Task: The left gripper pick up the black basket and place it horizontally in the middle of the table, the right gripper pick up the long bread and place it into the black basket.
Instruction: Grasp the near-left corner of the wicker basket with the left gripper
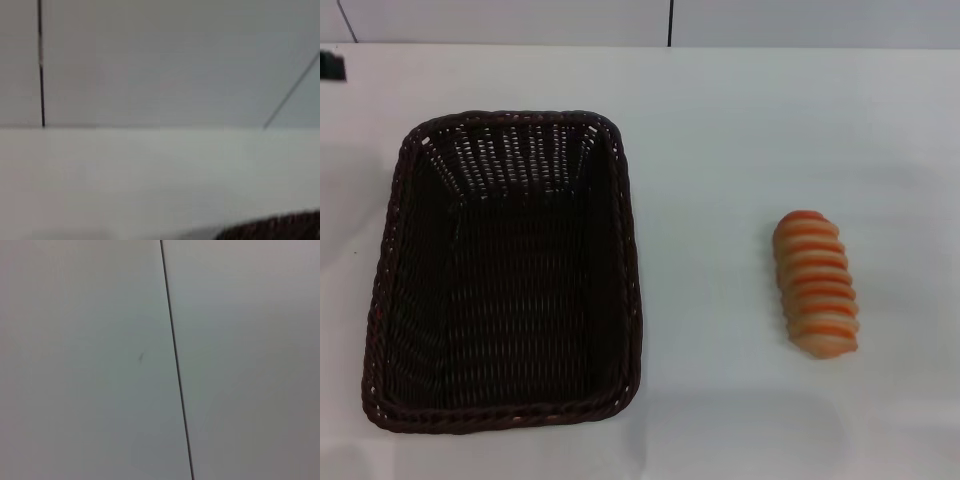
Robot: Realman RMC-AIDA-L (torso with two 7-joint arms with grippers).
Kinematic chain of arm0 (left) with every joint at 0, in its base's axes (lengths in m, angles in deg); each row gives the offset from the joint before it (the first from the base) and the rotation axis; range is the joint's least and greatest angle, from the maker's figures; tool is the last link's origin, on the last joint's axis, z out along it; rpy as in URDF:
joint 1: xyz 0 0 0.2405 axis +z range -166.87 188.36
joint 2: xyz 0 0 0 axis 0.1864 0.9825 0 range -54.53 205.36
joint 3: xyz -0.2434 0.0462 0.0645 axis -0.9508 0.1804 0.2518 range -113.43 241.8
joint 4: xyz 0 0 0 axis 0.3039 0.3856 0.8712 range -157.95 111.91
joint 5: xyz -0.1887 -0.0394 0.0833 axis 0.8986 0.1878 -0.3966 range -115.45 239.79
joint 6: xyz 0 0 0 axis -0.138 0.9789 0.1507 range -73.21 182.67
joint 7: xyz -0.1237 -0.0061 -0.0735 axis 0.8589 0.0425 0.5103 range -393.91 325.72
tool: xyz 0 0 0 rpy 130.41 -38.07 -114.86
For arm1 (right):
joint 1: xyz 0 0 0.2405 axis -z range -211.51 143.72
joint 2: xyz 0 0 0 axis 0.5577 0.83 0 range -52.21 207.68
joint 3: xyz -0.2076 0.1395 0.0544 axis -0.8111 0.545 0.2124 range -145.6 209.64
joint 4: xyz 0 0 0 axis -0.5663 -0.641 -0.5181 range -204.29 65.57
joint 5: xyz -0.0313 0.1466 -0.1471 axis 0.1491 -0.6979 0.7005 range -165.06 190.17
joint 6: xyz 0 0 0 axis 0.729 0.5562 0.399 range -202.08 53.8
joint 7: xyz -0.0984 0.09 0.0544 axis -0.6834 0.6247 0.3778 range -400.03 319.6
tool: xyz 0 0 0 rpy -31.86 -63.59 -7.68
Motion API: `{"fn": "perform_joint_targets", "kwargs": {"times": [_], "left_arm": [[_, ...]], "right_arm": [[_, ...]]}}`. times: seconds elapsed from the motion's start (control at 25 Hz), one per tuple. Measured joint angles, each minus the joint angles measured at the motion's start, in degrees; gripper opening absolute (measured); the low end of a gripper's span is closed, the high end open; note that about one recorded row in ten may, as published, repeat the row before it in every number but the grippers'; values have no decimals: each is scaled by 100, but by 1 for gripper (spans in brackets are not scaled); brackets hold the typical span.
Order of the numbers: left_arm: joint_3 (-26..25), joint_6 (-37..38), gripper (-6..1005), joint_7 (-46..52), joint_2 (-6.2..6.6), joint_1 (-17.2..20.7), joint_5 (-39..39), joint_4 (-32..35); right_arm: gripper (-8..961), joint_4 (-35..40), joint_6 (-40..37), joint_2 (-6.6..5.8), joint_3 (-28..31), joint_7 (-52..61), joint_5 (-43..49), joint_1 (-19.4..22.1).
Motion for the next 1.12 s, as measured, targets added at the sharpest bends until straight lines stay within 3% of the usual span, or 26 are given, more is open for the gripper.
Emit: {"fn": "perform_joint_targets", "kwargs": {"times": [0.36, 1.12], "left_arm": [[546, -514, 810, 177, -211, -281, -874, -31], [941, -526, 804, 615, -263, -123, -948, 472]], "right_arm": [[564, 8, 0, 0, 0, 0, 7, -44], [564, 9, 0, 0, -2, 0, 10, -124]]}}
